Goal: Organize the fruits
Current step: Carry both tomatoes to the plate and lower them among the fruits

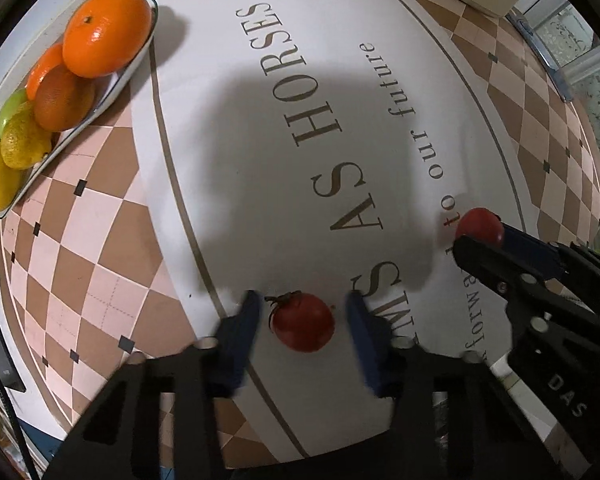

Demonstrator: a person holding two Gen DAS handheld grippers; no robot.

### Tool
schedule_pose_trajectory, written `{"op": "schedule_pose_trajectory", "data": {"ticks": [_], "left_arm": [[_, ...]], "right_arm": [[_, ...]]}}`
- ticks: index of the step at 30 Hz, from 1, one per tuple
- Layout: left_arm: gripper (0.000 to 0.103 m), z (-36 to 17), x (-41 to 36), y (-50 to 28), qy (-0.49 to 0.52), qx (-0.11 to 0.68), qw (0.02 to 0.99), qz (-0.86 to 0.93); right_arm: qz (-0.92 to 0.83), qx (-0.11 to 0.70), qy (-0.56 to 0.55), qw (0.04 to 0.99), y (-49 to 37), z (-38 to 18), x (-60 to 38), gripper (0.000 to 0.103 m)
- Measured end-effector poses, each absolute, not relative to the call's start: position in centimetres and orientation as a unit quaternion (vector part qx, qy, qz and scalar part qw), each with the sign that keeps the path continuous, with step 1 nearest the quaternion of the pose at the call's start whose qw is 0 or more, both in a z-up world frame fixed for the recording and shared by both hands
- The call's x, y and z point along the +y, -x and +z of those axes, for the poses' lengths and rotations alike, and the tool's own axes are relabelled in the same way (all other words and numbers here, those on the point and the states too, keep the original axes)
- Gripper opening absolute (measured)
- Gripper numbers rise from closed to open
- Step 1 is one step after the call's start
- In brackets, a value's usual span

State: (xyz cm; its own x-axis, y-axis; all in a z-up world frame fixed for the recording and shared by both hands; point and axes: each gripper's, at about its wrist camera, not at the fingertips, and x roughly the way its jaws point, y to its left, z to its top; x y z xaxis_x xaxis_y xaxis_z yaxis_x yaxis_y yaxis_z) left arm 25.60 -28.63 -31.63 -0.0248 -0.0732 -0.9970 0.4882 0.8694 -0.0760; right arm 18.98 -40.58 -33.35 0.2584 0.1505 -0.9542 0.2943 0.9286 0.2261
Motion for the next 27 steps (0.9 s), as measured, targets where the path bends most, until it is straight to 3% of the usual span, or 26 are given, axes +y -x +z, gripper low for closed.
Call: {"op": "schedule_pose_trajectory", "data": {"ticks": [4, 11, 27], "left_arm": [[0.027, -31.6, -29.5, -25.0, -0.155, 0.679, 0.686, -0.208], [0.026, -31.2, -29.0, -24.5, -0.146, 0.677, 0.691, -0.207], [0.026, -24.7, -18.7, -30.1, -0.031, 0.645, 0.745, -0.169]], "right_arm": [[-0.046, 0.603, -0.181, 0.775, -19.1, -33.1, -40.6, 0.033], [-0.043, 0.597, -0.178, 0.781, -19.4, -32.2, -40.8, 0.034], [0.022, 0.569, -0.168, 0.805, -23.4, -28.3, -36.8, 0.033]]}}
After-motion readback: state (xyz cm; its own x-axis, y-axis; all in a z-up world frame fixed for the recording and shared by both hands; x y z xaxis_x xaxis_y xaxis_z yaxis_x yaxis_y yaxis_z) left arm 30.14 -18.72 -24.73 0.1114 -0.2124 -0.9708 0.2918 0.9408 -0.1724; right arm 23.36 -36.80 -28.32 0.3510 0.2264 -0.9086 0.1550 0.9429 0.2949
